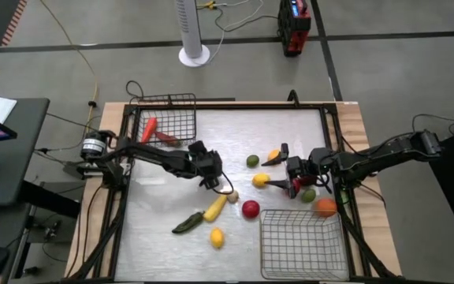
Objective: Sort produce into baskets
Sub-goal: Put the red bell pepper into the black wire basket
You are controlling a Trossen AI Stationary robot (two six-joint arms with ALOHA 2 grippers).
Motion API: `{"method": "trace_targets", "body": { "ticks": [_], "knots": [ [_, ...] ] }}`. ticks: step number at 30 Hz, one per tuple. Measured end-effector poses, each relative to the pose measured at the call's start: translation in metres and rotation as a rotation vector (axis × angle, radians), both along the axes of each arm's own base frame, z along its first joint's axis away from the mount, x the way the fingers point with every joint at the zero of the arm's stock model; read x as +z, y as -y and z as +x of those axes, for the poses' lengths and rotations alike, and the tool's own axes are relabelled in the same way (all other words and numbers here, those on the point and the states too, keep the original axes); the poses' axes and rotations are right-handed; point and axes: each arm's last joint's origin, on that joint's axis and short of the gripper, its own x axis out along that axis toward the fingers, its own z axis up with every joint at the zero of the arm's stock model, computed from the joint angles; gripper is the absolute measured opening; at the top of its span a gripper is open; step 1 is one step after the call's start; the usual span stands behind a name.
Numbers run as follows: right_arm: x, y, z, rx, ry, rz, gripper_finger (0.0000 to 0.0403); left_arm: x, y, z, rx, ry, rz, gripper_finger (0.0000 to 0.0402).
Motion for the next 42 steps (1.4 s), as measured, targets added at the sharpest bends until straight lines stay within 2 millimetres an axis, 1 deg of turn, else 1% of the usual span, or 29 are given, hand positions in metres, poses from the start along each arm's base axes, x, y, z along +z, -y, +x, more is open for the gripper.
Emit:
{"method": "trace_targets", "body": {
  "ticks": [3, 6, 10, 16, 21, 23, 26, 29, 35, 42],
  "knots": [
    [0.000, 0.000, 0.000, -0.002, 0.005, 0.000, 0.0311, 0.000, -0.006, 0.000, -0.066, -0.034, 0.006, 0.0261],
    [0.001, 0.000, 0.000, -0.002, 0.011, 0.001, 0.0311, 0.000, -0.015, 0.001, -0.095, -0.054, 0.029, 0.0261],
    [0.001, 0.000, 0.000, -0.002, 0.010, 0.001, 0.0311, 0.000, -0.027, 0.002, -0.146, -0.041, -0.042, 0.0261],
    [0.001, 0.000, 0.000, -0.001, 0.008, 0.001, 0.0311, 0.002, -0.047, 0.003, -0.146, 0.015, -0.110, 0.0261],
    [0.001, 0.000, 0.000, -0.001, 0.008, 0.000, 0.0311, -0.004, -0.053, 0.003, -0.157, 0.003, -0.175, 0.0254],
    [0.001, 0.000, 0.000, -0.001, 0.007, -0.001, 0.0311, -0.011, -0.053, 0.005, -0.169, 0.002, -0.198, 0.0240],
    [0.001, 0.000, 0.000, -0.001, 0.007, -0.001, 0.0311, -0.020, -0.050, 0.006, -0.174, -0.027, -0.211, 0.0210],
    [0.001, 0.000, 0.000, -0.001, 0.006, -0.002, 0.0311, -0.021, -0.047, 0.007, -0.171, -0.035, -0.200, 0.0176],
    [0.001, 0.000, 0.000, -0.001, 0.005, -0.005, 0.0311, -0.018, -0.041, 0.007, -0.173, -0.041, -0.194, 0.0109],
    [0.001, 0.000, 0.000, 0.000, 0.004, -0.006, 0.0311, -0.002, -0.033, 0.016, -0.218, -0.073, -0.164, 0.0032]
  ]
}}
